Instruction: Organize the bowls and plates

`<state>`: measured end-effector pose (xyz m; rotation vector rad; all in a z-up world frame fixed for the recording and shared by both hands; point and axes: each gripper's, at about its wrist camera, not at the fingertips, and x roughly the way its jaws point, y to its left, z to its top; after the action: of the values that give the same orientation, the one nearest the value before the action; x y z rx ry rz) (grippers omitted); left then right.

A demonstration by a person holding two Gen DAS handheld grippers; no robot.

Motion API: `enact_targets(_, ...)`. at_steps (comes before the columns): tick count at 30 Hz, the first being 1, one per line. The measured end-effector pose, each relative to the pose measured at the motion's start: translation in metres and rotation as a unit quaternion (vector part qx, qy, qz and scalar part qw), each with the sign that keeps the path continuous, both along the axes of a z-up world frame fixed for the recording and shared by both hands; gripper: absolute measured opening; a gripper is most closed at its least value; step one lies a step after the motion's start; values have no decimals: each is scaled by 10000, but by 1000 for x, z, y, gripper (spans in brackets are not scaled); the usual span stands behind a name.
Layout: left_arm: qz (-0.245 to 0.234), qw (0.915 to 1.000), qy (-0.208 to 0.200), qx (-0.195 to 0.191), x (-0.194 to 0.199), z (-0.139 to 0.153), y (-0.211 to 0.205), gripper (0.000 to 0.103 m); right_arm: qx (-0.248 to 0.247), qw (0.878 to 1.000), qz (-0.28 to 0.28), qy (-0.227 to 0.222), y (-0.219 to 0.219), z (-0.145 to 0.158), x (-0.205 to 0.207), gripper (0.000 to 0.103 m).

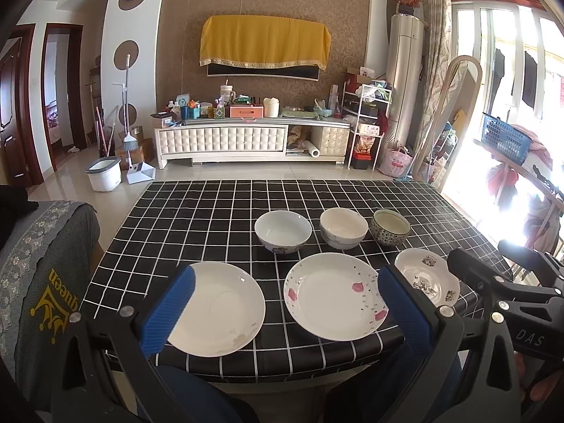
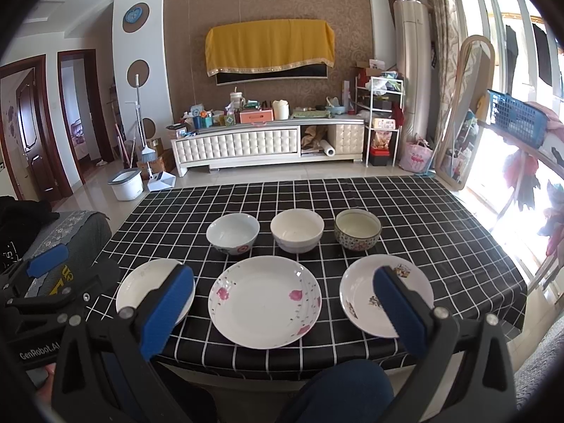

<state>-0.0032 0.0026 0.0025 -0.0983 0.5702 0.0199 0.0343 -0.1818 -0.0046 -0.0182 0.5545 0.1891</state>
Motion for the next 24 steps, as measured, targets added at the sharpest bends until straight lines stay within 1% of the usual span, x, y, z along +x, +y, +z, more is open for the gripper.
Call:
enact_targets(8, -9, 10000, 0, 5, -3, 6, 0, 102, 33, 10000, -19, 24, -4, 1, -4, 103)
enact_targets(10, -20, 10000, -13, 10, -8, 13, -2, 103, 22, 10000, -22, 22, -4, 2, -4, 103)
enact_targets(24, -39, 10000, 15, -20, -12, 15, -4, 103, 34, 10000, -21, 37, -5, 0, -4, 103)
